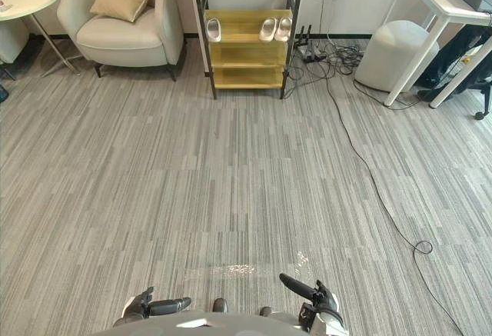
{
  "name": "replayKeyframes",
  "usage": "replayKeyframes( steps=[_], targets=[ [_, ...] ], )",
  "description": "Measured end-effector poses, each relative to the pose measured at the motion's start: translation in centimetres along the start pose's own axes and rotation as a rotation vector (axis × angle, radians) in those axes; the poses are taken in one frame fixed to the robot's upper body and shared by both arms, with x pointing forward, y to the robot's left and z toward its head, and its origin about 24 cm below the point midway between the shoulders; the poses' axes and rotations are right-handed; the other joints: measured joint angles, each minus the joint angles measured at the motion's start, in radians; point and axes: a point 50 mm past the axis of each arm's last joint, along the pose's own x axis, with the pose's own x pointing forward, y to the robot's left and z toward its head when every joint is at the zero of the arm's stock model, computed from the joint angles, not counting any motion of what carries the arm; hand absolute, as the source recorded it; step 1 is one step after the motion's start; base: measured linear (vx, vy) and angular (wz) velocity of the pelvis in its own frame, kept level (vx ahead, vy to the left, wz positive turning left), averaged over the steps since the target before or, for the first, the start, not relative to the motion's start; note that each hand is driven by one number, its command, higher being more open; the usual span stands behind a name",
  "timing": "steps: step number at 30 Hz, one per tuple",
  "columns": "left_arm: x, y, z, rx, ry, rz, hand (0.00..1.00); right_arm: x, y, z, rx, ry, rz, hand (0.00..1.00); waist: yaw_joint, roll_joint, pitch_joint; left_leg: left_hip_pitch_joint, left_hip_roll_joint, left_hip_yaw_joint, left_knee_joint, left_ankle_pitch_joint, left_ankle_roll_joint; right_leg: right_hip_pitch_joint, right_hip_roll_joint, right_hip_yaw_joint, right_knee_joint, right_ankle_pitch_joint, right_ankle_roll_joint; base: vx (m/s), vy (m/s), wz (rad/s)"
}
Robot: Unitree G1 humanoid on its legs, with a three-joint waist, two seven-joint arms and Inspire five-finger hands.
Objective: Organize the slippers on the shoe rack
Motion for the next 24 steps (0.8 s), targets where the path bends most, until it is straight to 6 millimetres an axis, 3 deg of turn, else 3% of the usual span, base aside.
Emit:
replayKeyframes(
  steps=[24],
  targets=[
    [0.02,0.13,0.05,0.002,-0.001,-0.009,1.0,0.0,0.3,0.13,-0.035,-0.006,0.016,1.0,0.0,-0.007,0.003,0.002,0.0,0.0,0.0,-0.001,-0.002,0.004,0.0,-0.002,-0.005,0.0,0.0,0.0,0.0,0.0]
  ],
)
